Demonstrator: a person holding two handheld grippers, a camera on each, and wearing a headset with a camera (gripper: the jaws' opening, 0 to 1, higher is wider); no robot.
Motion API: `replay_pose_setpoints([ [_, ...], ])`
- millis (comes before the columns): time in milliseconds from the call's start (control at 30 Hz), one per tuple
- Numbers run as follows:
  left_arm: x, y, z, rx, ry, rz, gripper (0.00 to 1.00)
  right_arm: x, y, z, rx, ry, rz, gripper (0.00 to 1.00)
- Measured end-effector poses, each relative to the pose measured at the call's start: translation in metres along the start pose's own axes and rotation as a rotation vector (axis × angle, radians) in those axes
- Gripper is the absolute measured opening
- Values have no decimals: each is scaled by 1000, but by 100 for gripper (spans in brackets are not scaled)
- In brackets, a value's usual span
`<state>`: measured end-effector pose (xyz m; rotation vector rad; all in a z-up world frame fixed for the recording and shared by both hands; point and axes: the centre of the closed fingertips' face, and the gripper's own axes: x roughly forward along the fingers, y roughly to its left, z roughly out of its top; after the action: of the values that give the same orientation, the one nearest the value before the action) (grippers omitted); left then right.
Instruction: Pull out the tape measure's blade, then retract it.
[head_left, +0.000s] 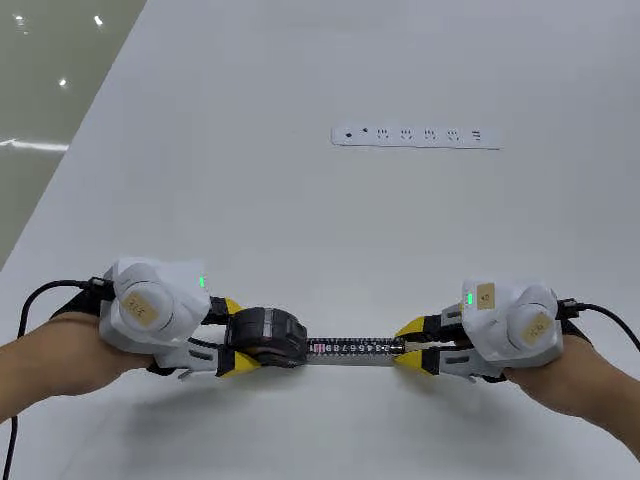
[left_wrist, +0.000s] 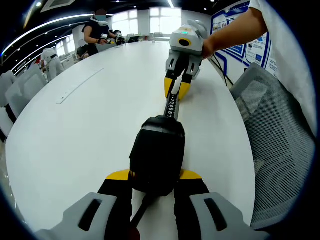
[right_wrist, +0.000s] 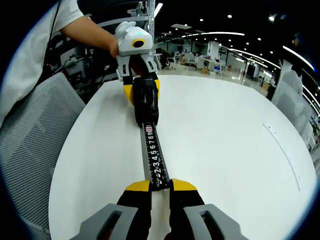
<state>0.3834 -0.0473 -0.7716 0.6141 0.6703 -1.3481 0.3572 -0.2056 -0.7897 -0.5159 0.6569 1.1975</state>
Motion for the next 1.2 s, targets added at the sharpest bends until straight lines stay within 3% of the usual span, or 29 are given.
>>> replay_pose_setpoints([
  [1200, 0, -3, 2, 1, 0, 5, 26, -47, -7, -50, 27, 103, -23, 9],
])
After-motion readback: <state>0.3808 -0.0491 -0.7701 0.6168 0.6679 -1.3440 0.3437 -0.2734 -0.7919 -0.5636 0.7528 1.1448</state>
